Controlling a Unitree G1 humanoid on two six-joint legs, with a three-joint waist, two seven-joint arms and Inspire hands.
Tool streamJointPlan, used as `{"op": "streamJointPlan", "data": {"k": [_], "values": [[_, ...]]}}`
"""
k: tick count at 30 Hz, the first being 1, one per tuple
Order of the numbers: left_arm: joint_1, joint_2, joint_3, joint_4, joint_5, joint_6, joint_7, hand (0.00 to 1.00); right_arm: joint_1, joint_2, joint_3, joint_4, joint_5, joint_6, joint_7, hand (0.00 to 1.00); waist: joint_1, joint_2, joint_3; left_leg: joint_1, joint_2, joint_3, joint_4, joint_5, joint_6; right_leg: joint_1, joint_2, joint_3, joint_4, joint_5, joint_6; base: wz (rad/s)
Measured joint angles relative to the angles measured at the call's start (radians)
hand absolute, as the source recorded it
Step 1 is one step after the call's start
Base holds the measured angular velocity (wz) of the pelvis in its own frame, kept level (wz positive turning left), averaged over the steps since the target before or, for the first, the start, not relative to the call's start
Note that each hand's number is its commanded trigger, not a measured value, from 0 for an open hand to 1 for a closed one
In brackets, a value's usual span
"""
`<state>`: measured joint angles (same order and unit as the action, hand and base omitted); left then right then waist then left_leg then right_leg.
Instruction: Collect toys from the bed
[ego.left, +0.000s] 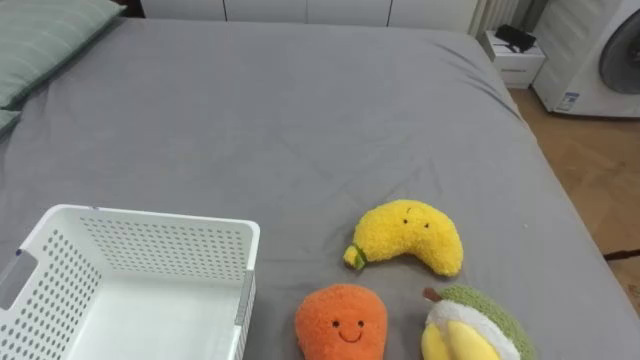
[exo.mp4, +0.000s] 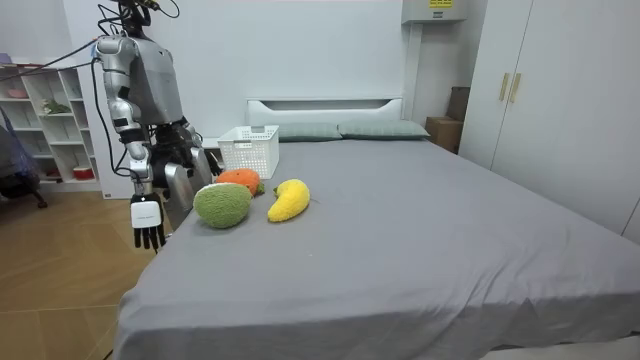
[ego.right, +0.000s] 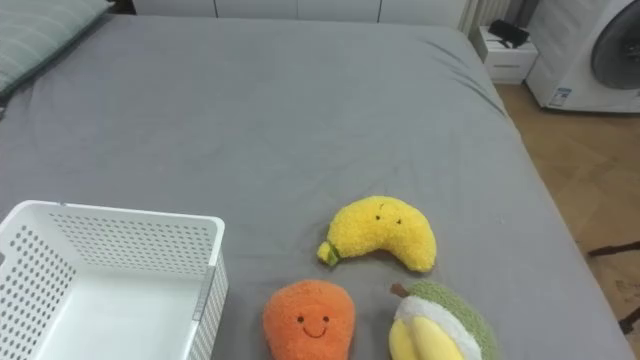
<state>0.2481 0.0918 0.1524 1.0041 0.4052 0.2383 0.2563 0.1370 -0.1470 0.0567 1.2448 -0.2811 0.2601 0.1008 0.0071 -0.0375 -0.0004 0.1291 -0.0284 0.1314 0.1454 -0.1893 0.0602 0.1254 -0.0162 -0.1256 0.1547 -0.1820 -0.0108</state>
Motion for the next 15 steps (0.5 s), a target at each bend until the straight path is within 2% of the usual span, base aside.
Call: {"op": "streamJointPlan", "data": {"k": [10, 15], "values": [[0.000, -0.001, 0.012, -0.002, 0.002, -0.004, 0.015, 0.00, 0.001, -0.001, -0.002, 0.000, 0.016, -0.010, 0.000, 0.00, 0.000, -0.005, 0.0000, 0.000, 0.000, 0.000, -0.001, 0.000, 0.000, 0.000, -0.001, -0.001, -0.001, 0.000, 0.000, 0.00], [0.000, 0.000, 0.015, -0.002, 0.001, 0.001, 0.015, 0.00, 0.009, -0.001, -0.003, 0.004, 0.085, -0.003, -0.004, 0.00, 0.000, -0.006, -0.0001, 0.000, 0.000, 0.000, -0.001, 0.000, 0.000, -0.001, 0.000, 0.001, 0.000, 0.000, 0.000, 0.00]]}}
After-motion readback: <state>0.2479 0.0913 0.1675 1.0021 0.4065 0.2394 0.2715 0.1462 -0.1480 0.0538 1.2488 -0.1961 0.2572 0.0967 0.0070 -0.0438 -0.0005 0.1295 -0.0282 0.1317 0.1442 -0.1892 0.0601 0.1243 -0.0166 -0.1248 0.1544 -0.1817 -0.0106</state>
